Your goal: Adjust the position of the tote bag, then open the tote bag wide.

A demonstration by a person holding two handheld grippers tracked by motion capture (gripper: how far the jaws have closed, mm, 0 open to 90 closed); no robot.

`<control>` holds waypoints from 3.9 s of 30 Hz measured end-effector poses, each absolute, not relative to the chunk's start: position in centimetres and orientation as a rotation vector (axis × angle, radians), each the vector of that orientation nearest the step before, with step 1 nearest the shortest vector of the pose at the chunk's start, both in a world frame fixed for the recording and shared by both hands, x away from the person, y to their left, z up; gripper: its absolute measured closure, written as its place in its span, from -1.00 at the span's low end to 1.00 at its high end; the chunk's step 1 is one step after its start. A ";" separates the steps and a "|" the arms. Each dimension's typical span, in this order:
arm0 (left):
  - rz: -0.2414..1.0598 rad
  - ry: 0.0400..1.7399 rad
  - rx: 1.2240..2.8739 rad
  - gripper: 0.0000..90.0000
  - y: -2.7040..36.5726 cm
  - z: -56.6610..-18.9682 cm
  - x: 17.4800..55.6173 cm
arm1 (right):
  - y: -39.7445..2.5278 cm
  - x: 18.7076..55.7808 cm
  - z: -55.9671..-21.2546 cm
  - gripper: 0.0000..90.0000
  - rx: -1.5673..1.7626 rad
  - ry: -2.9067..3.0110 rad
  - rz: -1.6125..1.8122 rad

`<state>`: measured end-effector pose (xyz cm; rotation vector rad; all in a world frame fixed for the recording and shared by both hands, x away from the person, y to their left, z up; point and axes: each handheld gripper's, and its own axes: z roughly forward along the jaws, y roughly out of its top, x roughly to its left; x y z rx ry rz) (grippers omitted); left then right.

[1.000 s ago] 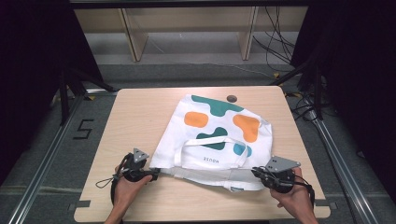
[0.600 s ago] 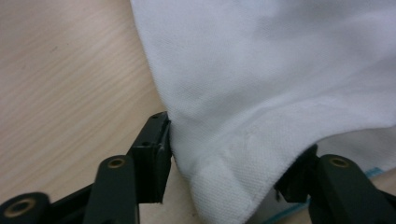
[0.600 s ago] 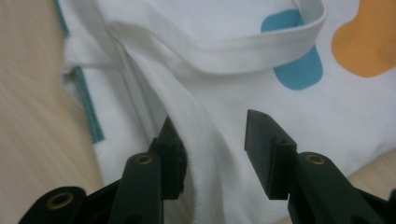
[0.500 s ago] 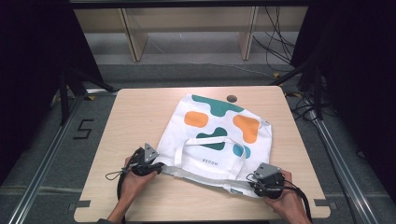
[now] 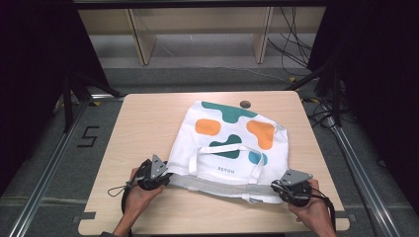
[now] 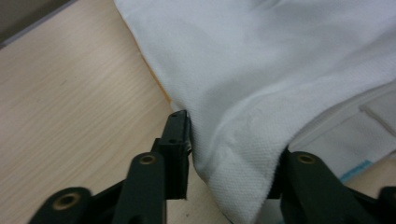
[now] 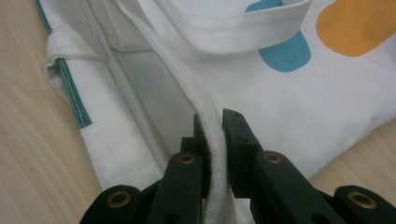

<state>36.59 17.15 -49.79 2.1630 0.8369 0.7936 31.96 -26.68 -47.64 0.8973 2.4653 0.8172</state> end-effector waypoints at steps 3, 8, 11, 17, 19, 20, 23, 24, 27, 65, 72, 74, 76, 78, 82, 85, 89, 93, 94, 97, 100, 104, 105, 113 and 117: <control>0.741 0.843 2.181 0.10 16.7 -49.7 36.3 | -26.9 32.1 -47.7 0.87 0.902 2.462 0.816; 0.793 0.833 2.118 0.23 16.3 -49.5 35.7 | -27.0 32.2 -47.8 0.85 0.916 2.466 0.823; 0.809 0.799 2.123 0.30 16.3 -49.2 35.4 | -27.1 32.2 -47.8 0.84 0.929 2.465 0.830; 0.912 0.727 2.160 0.35 15.4 -48.7 34.5 | -27.5 32.5 -47.9 0.80 0.945 2.454 0.836; 0.897 0.740 2.160 0.46 15.4 -48.9 34.6 | -27.5 32.5 -48.0 0.80 0.945 2.458 0.839; 0.888 0.737 2.167 0.55 15.4 -49.0 34.6 | -27.5 32.6 -47.9 0.80 0.935 2.460 0.838; 0.822 0.732 2.210 0.76 15.6 -48.9 34.6 | -27.6 32.6 -47.9 0.81 0.934 2.456 0.836; 0.804 0.731 2.206 0.76 15.5 -48.9 34.5 | -27.6 32.5 -47.9 0.81 0.957 2.448 0.834; 0.743 0.711 2.213 0.89 15.4 -48.7 34.3 | -28.0 32.6 -47.8 0.84 0.954 2.436 0.815; 0.607 0.706 2.086 0.89 16.1 -47.2 28.5 | -29.7 31.6 -45.2 0.94 0.991 2.312 1.058; 0.632 0.707 2.059 0.90 16.7 -46.3 28.7 | -29.8 31.5 -44.2 0.94 0.956 2.303 1.123; 0.643 0.703 2.040 0.90 16.9 -45.8 28.7 | -29.6 31.4 -43.7 0.95 0.981 2.290 1.152; 0.624 0.742 2.021 0.90 16.9 -45.6 28.6 | -29.7 31.6 -43.0 0.95 0.932 2.267 1.162; 0.657 0.712 2.010 0.90 17.0 -44.7 28.7 | -29.7 31.6 -42.5 0.95 0.928 2.259 1.177; 0.654 0.702 1.942 0.91 17.1 -42.4 29.0 | -29.9 31.8 -39.6 0.96 0.885 2.191 1.231; 0.675 0.675 1.907 0.91 17.2 -40.5 29.5 | -30.0 32.0 -38.4 0.96 0.871 2.153 1.267; 0.705 0.658 1.837 0.91 17.4 -37.9 30.3 | -30.1 32.6 -35.8 0.96 0.832 2.112 1.285; 0.750 0.631 1.764 0.91 17.5 -35.1 30.6 | -30.1 33.1 -33.0 0.96 0.802 2.073 1.314; 0.766 0.592 1.730 0.92 17.5 -33.6 30.7 | -30.1 33.3 -31.4 0.96 0.763 2.056 1.314; 0.756 0.576 1.695 0.92 17.7 -32.2 30.6 | -30.1 33.2 -30.0 0.96 0.745 2.041 1.321; 0.741 0.553 1.638 0.93 17.9 -30.5 30.6 | -30.4 33.1 -27.6 0.96 0.705 2.013 1.360; 0.730 0.530 1.568 0.93 17.8 -28.5 30.9 | -30.7 33.2 -25.8 0.96 0.699 1.988 1.391; 0.732 0.520 1.566 0.93 17.8 -28.0 31.0 | -30.7 33.2 -25.8 0.96 0.699 1.988 1.391; 0.669 0.596 1.554 0.92 18.0 -28.9 34.2 | -30.7 36.0 -25.7 0.96 0.748 1.995 1.401; 0.677 0.608 1.580 0.91 17.9 -30.2 35.1 | -30.4 36.9 -26.8 0.96 0.772 2.009 1.354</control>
